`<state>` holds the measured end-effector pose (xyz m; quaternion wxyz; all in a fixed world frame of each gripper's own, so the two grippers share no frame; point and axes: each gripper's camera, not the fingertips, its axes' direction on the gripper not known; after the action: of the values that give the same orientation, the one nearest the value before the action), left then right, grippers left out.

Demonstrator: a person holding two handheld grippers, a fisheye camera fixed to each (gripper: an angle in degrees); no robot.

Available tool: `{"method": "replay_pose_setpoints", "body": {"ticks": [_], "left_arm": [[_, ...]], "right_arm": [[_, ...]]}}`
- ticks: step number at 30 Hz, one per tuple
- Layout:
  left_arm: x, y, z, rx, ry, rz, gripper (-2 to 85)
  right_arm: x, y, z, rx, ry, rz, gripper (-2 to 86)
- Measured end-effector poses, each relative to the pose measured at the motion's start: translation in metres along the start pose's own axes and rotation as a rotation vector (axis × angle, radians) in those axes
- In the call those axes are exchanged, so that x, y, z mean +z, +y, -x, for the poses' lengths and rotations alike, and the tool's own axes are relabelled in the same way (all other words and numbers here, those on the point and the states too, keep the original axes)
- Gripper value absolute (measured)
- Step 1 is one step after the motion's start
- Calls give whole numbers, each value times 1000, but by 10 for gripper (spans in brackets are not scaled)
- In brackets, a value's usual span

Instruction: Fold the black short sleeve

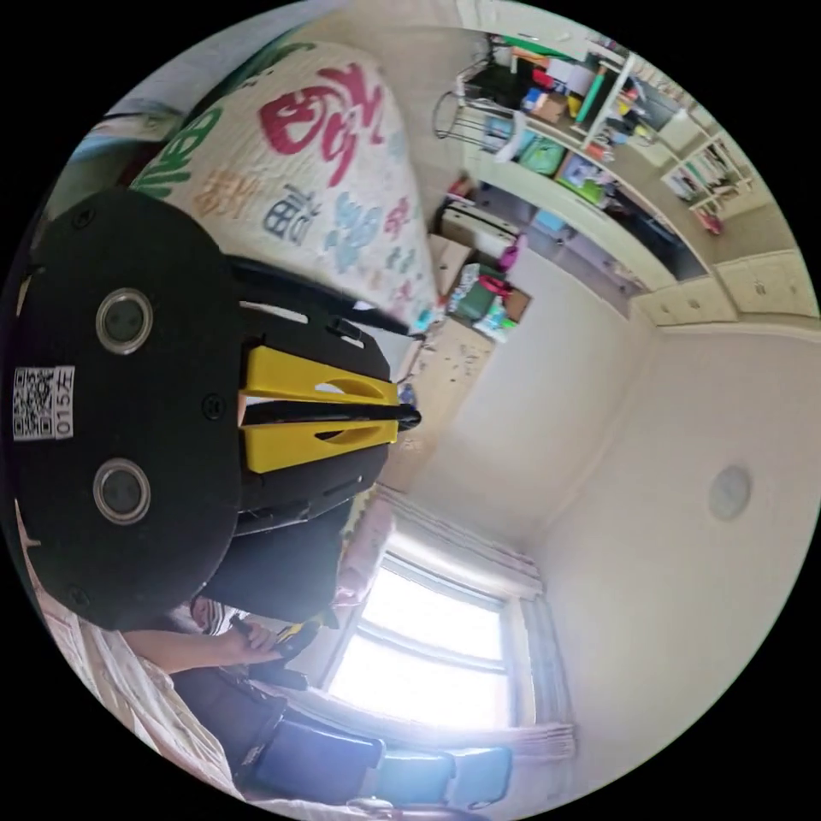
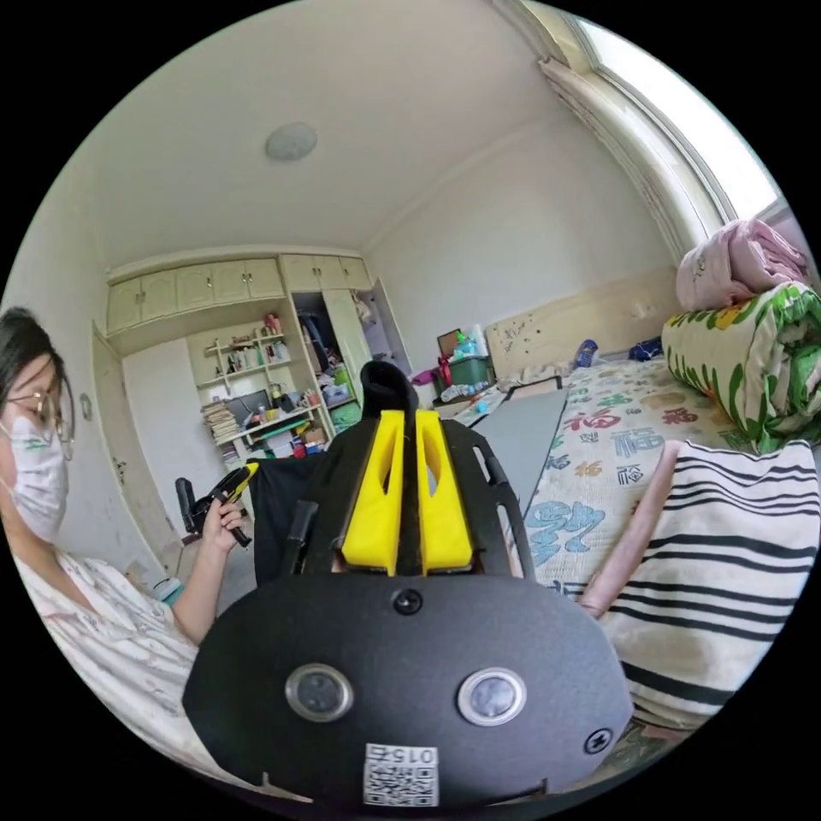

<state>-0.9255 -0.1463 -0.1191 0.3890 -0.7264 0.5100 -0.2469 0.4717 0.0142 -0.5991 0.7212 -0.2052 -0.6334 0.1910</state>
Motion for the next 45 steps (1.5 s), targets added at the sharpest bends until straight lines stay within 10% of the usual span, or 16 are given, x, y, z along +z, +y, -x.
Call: {"method": "replay_pose_setpoints", "body": {"ticks": [9, 16, 30, 45], "left_arm": [[-198, -76, -38, 212, 106, -367, 6], [-195, -100, -32, 246, 110, -346, 6], [291, -12, 128, 276, -424, 471, 11], [465, -83, 187, 139, -488, 617, 42]], "right_arm": [[-79, -18, 79, -141, -184, -226, 10], [-42, -29, 89, -189, -105, -256, 13], [421, 63, -182, 11, 520, 564, 25], [447, 90, -290, 197, 597, 622, -1]]}}
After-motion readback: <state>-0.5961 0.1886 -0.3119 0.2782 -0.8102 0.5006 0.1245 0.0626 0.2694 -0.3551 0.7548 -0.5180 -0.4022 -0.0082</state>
